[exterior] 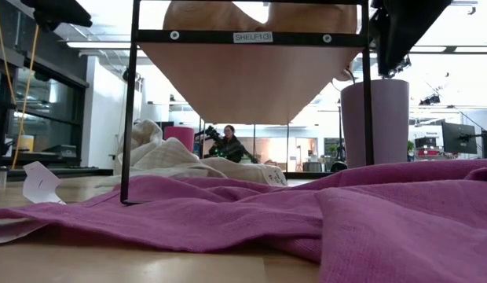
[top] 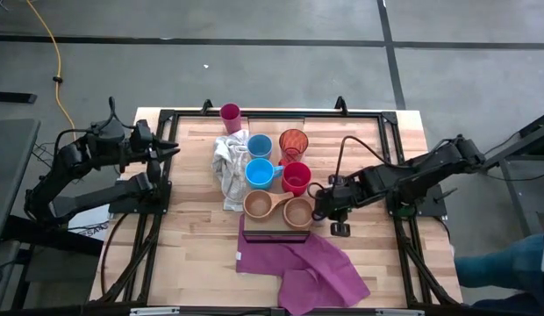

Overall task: Stack small to large cups/mugs on shelf
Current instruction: Put the purple cup on the shelf

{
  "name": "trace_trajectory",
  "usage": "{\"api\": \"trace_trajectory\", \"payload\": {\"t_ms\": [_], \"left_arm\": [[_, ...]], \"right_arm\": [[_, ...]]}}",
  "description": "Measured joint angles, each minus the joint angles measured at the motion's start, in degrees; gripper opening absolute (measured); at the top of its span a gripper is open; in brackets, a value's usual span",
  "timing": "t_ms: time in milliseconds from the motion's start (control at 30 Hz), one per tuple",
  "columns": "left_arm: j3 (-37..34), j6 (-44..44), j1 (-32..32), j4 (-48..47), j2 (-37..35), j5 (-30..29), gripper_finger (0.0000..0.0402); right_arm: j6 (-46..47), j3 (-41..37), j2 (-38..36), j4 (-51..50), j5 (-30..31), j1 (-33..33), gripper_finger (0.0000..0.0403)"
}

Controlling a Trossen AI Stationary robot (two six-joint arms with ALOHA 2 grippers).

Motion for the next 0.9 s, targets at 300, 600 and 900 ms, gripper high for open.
{"api": "trace_trajectory", "payload": {"t_ms": [300, 600, 900], "left_arm": [[0.00, 0.07, 0.00, 0.14, 0.00, -0.16, 0.0074], [0.00, 0.17, 0.00, 0.23, 0.00, -0.19, 0.0074], [0.00, 0.15, 0.00, 0.23, 0.00, -0.19, 0.0074]], "right_arm": [[1.12, 0.00, 0.00, -1.65, -0.38, 1.60, 0.0079], [2.12, -0.04, 0.00, -1.65, 0.57, 2.49, 0.0079], [1.51, -0.10, 0.00, -0.74, 0.46, 2.49, 0.0079]]}}
